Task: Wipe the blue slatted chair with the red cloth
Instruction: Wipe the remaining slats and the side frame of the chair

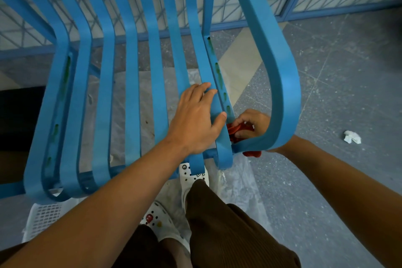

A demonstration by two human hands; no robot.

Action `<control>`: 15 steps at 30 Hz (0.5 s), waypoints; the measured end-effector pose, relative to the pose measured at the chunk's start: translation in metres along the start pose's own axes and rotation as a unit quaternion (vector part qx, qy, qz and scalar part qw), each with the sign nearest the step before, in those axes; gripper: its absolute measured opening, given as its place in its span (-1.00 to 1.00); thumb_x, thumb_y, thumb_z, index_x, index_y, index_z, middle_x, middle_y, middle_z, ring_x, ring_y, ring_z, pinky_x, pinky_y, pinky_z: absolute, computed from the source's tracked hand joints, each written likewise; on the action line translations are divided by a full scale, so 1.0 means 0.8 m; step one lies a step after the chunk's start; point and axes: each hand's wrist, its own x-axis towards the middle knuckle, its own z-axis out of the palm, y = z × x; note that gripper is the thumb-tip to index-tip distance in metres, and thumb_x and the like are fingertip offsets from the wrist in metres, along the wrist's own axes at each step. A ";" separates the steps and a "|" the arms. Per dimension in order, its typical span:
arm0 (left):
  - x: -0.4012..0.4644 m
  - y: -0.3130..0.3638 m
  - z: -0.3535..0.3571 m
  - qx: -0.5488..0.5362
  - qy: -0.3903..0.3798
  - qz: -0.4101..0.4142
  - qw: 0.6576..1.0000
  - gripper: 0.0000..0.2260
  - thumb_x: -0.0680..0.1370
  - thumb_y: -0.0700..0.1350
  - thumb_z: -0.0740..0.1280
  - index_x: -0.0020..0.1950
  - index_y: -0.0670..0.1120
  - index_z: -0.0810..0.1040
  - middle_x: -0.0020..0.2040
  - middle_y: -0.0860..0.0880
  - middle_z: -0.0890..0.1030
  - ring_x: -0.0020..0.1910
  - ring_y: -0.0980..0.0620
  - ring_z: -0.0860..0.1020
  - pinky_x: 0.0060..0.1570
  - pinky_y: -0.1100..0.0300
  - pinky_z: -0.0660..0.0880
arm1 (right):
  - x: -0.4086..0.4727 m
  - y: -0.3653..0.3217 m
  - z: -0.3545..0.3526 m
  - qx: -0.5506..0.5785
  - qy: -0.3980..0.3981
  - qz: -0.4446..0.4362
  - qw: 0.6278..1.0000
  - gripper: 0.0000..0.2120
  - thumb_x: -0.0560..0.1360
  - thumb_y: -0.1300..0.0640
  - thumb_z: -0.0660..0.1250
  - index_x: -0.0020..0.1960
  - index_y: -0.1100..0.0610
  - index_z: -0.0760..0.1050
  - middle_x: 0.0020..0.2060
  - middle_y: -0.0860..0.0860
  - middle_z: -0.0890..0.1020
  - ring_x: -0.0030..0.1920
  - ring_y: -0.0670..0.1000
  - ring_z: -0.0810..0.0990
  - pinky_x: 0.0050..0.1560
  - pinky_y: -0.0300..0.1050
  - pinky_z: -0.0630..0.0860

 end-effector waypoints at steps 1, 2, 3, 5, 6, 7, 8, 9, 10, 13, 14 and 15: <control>0.000 0.001 0.000 -0.002 0.002 -0.004 1.000 -0.43 0.60 0.16 0.21 0.52 -0.13 0.36 0.55 -0.09 0.30 0.55 -0.10 0.20 0.57 -0.05 0.14 | 0.001 -0.001 0.004 -0.018 0.014 -0.005 1.000 -0.76 0.43 0.33 0.54 -0.01 0.07 0.61 -0.05 -0.50 0.56 -0.02 -0.40 0.55 -0.02 -0.56 0.41; 0.000 0.003 0.000 -0.003 0.004 -0.006 1.000 -0.43 0.59 0.16 0.21 0.51 -0.13 0.36 0.55 -0.09 0.30 0.55 -0.09 0.21 0.57 -0.05 0.14 | 0.002 0.001 0.006 -0.031 0.022 -0.006 0.999 -0.72 0.42 0.32 0.54 -0.03 0.02 0.57 -0.07 -0.45 0.56 -0.02 -0.41 0.53 -0.01 -0.58 0.38; 0.000 0.004 -0.001 -0.003 0.005 -0.008 1.000 -0.43 0.59 0.16 0.22 0.51 -0.13 0.37 0.55 -0.09 0.31 0.55 -0.09 0.21 0.56 -0.06 0.14 | 0.005 0.001 0.009 -0.044 0.037 -0.007 0.998 -0.69 0.40 0.33 0.55 -0.04 -0.01 0.55 -0.12 -0.37 0.56 -0.03 -0.41 0.51 0.00 -0.59 0.36; -0.001 0.005 -0.001 -0.004 0.004 -0.011 1.000 -0.43 0.58 0.16 0.22 0.51 -0.12 0.37 0.55 -0.08 0.31 0.55 -0.09 0.21 0.56 -0.06 0.13 | 0.017 0.002 0.014 -0.068 0.077 -0.009 0.995 -0.69 0.37 0.37 0.57 -0.06 0.05 0.59 -0.16 -0.30 0.49 -0.04 -0.44 0.48 0.01 -0.61 0.32; -0.001 0.005 -0.001 -0.004 0.004 -0.012 1.000 -0.44 0.59 0.16 0.23 0.51 -0.11 0.37 0.55 -0.08 0.30 0.55 -0.08 0.21 0.56 -0.05 0.13 | 0.023 0.004 0.014 -0.077 0.093 -0.005 0.993 -0.74 0.35 0.41 0.56 -0.08 0.14 0.61 -0.16 -0.29 0.46 -0.07 -0.46 0.47 0.00 -0.63 0.30; -0.001 0.004 -0.001 -0.003 0.004 -0.012 1.000 -0.44 0.59 0.16 0.23 0.51 -0.11 0.37 0.56 -0.08 0.30 0.55 -0.08 0.21 0.57 -0.05 0.13 | 0.030 0.001 0.014 -0.072 0.096 0.003 0.993 -0.78 0.35 0.45 0.55 -0.09 0.23 0.62 -0.19 -0.28 0.45 -0.10 -0.47 0.46 -0.01 -0.65 0.29; 0.000 0.004 -0.002 -0.001 0.004 -0.012 1.000 -0.44 0.60 0.16 0.23 0.51 -0.11 0.37 0.56 -0.08 0.30 0.55 -0.08 0.21 0.57 -0.04 0.12 | 0.033 -0.004 0.012 -0.061 0.095 0.006 0.994 -0.81 0.35 0.48 0.53 -0.10 0.30 0.62 -0.20 -0.27 0.44 -0.11 -0.49 0.45 -0.02 -0.67 0.29; -0.001 0.004 -0.002 0.001 0.004 -0.013 1.000 -0.45 0.60 0.16 0.23 0.51 -0.11 0.37 0.56 -0.08 0.30 0.55 -0.08 0.21 0.57 -0.04 0.12 | 0.034 -0.010 0.012 -0.051 0.100 0.005 0.994 -0.82 0.36 0.51 0.50 -0.10 0.34 0.62 -0.21 -0.27 0.44 -0.11 -0.52 0.45 -0.02 -0.68 0.29; -0.002 0.005 -0.004 0.001 0.004 -0.014 1.000 -0.44 0.60 0.16 0.22 0.51 -0.11 0.37 0.56 -0.07 0.30 0.55 -0.08 0.21 0.57 -0.04 0.12 | 0.033 -0.016 0.010 -0.037 0.107 0.005 0.994 -0.83 0.37 0.53 0.48 -0.09 0.37 0.62 -0.22 -0.27 0.46 -0.09 -0.56 0.46 -0.03 -0.68 0.30; -0.001 0.006 -0.005 -0.001 0.002 -0.018 1.000 -0.44 0.59 0.17 0.21 0.51 -0.11 0.37 0.55 -0.07 0.31 0.54 -0.09 0.22 0.56 -0.06 0.14 | 0.022 -0.025 0.002 -0.001 0.064 0.035 0.997 -0.80 0.47 0.53 0.39 -0.05 0.27 0.61 -0.29 -0.25 0.58 -0.15 -0.53 0.53 -0.12 -0.63 0.39; -0.002 0.006 -0.006 -0.001 0.000 -0.019 1.000 -0.44 0.59 0.17 0.22 0.51 -0.11 0.37 0.55 -0.08 0.31 0.54 -0.09 0.22 0.56 -0.07 0.14 | 0.017 -0.021 0.002 0.005 0.020 0.065 0.998 -0.74 0.52 0.50 0.36 -0.04 0.15 0.58 -0.27 -0.26 0.62 -0.19 -0.50 0.54 -0.16 -0.59 0.42; -0.002 0.007 -0.007 -0.001 0.000 -0.018 1.000 -0.44 0.59 0.17 0.22 0.51 -0.11 0.37 0.55 -0.08 0.31 0.54 -0.09 0.22 0.56 -0.07 0.15 | 0.012 -0.014 0.005 0.026 -0.020 0.085 0.996 -0.69 0.54 0.48 0.34 -0.04 0.06 0.55 -0.25 -0.32 0.63 -0.19 -0.48 0.55 -0.17 -0.54 0.44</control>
